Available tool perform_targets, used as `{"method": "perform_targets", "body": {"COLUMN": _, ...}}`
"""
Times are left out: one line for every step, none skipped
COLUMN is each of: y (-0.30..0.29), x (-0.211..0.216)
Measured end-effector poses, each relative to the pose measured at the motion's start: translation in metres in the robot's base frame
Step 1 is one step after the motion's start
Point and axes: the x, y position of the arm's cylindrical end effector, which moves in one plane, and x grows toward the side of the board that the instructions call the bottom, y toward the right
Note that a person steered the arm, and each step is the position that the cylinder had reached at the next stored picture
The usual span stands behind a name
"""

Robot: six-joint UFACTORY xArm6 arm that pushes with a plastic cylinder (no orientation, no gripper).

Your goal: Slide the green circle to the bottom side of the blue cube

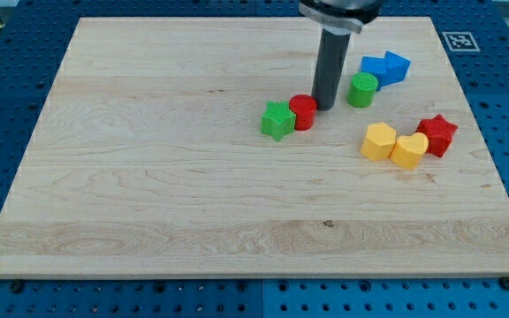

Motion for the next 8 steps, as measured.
{"method": "perform_targets", "body": {"y": 0.0, "x": -0.025}}
{"method": "perform_targets", "body": {"y": -0.002, "x": -0.035}}
{"method": "perform_targets", "body": {"y": 0.01, "x": -0.028}}
{"method": "perform_targets", "body": {"y": 0.014, "x": -0.022}}
{"method": "perform_targets", "body": {"y": 0.02, "x": -0.021}}
{"method": "perform_targets", "body": {"y": 0.024, "x": -0.015}}
{"method": "perform_targets", "body": {"y": 0.027, "x": -0.014}}
{"method": "perform_targets", "body": {"y": 0.037, "x": -0.013}}
